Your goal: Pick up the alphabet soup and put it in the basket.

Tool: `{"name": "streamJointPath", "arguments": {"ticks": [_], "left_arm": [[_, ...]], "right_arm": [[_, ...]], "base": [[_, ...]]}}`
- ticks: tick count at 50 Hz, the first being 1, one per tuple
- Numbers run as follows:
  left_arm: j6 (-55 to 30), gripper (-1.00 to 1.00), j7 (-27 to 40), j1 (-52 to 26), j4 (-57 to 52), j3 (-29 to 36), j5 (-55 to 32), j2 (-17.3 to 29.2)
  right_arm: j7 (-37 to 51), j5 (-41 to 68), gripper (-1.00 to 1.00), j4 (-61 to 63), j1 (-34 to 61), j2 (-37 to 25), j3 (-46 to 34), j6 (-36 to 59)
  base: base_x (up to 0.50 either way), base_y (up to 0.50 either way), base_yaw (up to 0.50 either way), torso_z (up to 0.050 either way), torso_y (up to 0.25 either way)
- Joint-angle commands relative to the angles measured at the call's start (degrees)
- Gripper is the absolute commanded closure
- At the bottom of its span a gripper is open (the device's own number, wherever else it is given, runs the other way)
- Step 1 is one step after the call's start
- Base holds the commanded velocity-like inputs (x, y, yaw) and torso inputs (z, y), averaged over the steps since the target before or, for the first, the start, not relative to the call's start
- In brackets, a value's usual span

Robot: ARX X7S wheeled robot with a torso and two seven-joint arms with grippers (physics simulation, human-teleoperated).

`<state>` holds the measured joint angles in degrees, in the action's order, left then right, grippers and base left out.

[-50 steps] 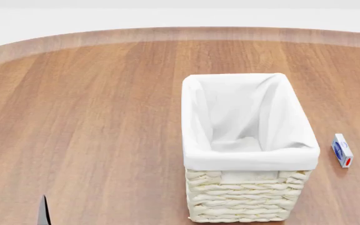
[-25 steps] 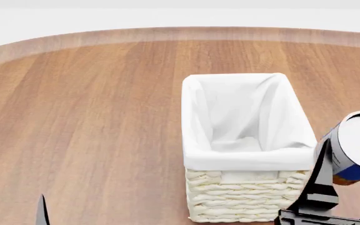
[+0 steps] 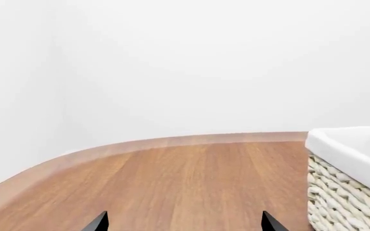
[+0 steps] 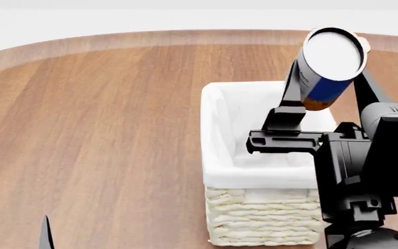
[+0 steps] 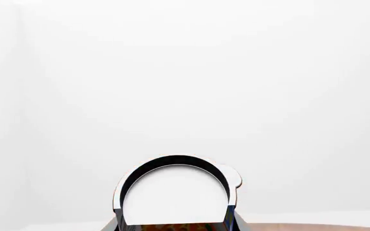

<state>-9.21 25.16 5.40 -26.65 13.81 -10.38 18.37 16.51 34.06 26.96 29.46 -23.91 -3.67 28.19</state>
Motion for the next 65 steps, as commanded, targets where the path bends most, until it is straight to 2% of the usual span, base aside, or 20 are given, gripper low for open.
{"name": "streamJointPath", "arguments": {"ticks": [1,9,19,34,41,65], "left_arm": [[0.3,-1.00,0.1,0.0,0.3,-0.1,-0.4,0.1],[0.3,-1.00,0.3,0.0,0.4,0.0,-0.5,0.2],[0.6,-1.00,0.5,0.1,0.4,-0.1,-0.7,0.4],[0.5,-1.00,0.7,-0.2,0.6,0.1,-0.8,0.6],[0.4,-1.00,0.8,-0.4,0.8,0.3,-0.9,0.6],[0.6,-1.00,0.9,-0.9,1.6,0.3,-1.4,1.0]], "right_arm": [[-3.6,-5.5,1.00,-14.4,12.8,3.5,-4.8,-1.6],[-5.8,-7.3,1.00,-23.5,17.2,5.2,-6.3,-4.4],[-8.9,-12.3,1.00,-41.1,26.8,8.4,-10.0,-9.5],[-14.1,-16.7,1.00,-76.5,42.3,14.6,-11.8,-22.6],[-16.7,-19.9,1.00,-100.7,51.7,18.4,-13.5,-33.9],[-19.3,-31.3,1.00,-101.9,54.8,22.3,-5.8,-18.6]], "base": [[0.00,0.00,0.00,0.000,0.000],[0.00,0.00,0.00,0.000,0.001],[0.00,0.00,0.00,0.000,0.001],[0.00,0.00,0.00,0.000,0.001],[0.00,0.00,0.00,0.000,0.000],[0.00,0.00,0.00,0.000,0.001]]}}
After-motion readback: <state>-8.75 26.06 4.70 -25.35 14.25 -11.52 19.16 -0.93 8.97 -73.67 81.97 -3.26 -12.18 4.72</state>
